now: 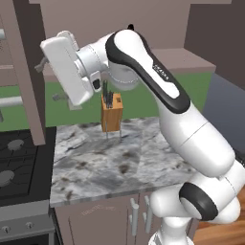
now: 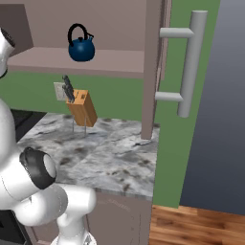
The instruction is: Open the cabinet, pick the kettle from the cabinet, and place it in the sink.
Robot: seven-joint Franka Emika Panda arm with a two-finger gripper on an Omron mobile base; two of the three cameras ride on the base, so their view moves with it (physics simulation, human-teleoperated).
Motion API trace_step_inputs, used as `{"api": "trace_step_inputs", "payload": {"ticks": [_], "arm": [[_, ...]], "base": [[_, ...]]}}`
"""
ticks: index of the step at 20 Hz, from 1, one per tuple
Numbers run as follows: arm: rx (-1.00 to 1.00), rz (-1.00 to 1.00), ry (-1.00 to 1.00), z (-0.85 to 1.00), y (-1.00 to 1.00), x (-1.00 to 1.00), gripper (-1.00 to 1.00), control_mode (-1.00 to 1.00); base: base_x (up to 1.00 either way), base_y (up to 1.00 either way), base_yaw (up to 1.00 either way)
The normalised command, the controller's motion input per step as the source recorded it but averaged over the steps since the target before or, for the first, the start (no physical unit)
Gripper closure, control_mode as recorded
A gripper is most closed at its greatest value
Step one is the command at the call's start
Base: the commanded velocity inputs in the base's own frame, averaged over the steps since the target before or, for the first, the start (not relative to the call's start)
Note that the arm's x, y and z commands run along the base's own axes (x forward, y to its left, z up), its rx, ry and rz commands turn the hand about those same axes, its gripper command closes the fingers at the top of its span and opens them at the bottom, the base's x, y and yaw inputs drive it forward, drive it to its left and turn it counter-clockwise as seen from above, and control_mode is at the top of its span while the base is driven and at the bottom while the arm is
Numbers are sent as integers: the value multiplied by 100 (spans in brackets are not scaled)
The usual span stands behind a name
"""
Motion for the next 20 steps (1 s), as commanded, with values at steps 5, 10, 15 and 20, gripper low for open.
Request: {"api": "trace_step_inputs", "payload": {"ticks": [5,10,15,20], "arm": [[-5,0,-14,0,-31,-6,-100,-100],[-2,-4,-1,0,-52,0,-100,-100],[0,-6,0,2,-63,0,-100,-100],[-3,-6,-7,1,-60,0,-100,-100]], "base": [[0,0,0],[0,0,0],[0,0,0],[0,0,0]]}}
